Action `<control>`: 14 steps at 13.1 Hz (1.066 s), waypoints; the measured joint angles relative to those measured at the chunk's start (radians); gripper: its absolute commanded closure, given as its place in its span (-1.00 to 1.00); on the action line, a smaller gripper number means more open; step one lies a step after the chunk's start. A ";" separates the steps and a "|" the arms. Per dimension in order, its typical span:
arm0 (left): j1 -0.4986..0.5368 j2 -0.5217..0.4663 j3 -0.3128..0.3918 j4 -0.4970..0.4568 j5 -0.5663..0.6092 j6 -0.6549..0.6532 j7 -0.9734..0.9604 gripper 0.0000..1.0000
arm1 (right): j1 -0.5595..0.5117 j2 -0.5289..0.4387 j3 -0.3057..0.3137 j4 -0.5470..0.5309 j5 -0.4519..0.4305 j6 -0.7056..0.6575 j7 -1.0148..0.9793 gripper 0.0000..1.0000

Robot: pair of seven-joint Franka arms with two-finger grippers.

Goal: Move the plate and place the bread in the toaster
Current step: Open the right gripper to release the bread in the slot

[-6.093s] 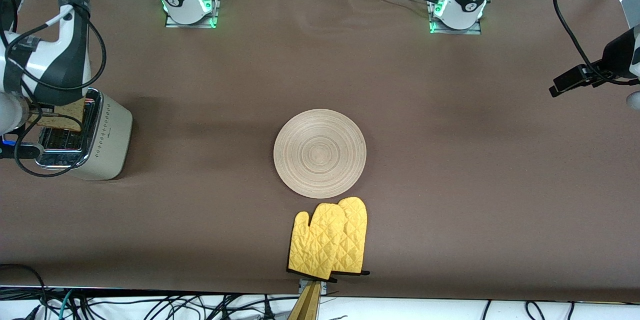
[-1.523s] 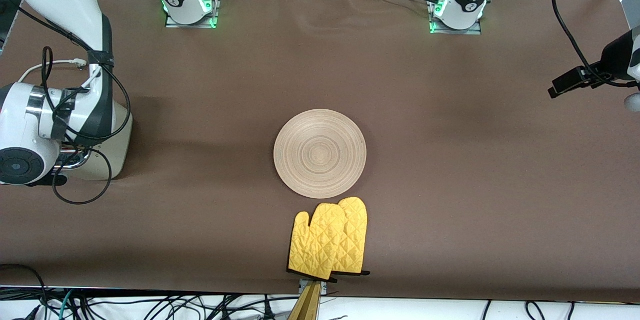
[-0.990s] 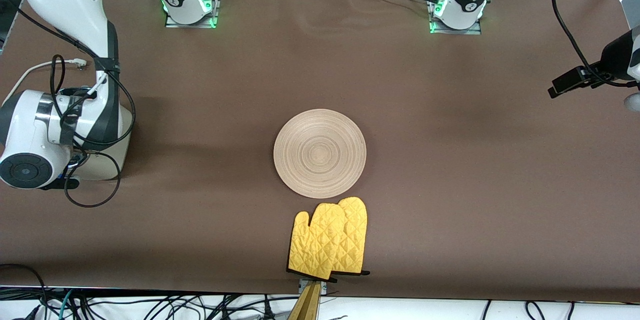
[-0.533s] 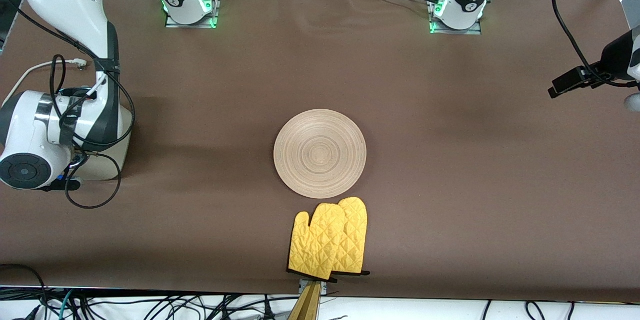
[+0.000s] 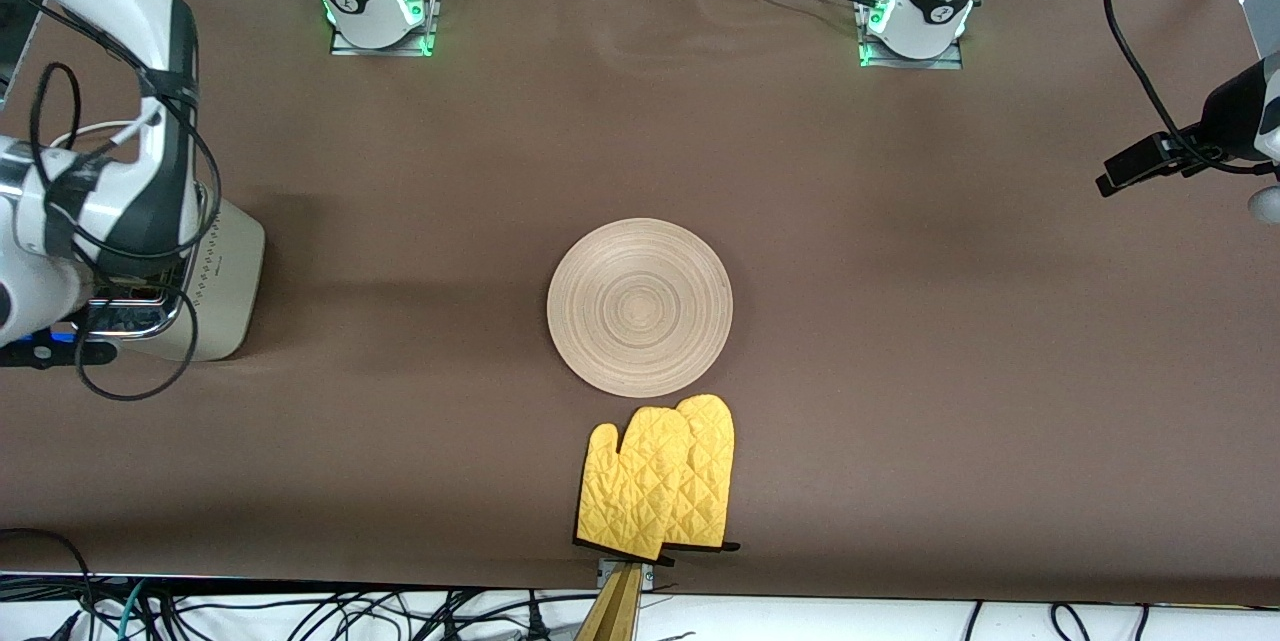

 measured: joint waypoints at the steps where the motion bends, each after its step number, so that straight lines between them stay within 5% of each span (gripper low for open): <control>1: 0.000 0.000 0.000 0.000 0.000 0.000 0.000 -1.00 | 0.000 -0.020 -0.001 0.001 0.001 -0.021 -0.009 -1.00; 7: 0.000 0.002 0.000 0.001 0.000 0.000 0.000 -1.00 | 0.012 -0.190 0.013 0.034 0.163 -0.162 -0.057 -1.00; 14: 0.000 0.002 0.000 0.001 0.000 0.000 0.000 -1.00 | 0.023 -0.205 0.083 0.038 0.275 -0.184 -0.060 -1.00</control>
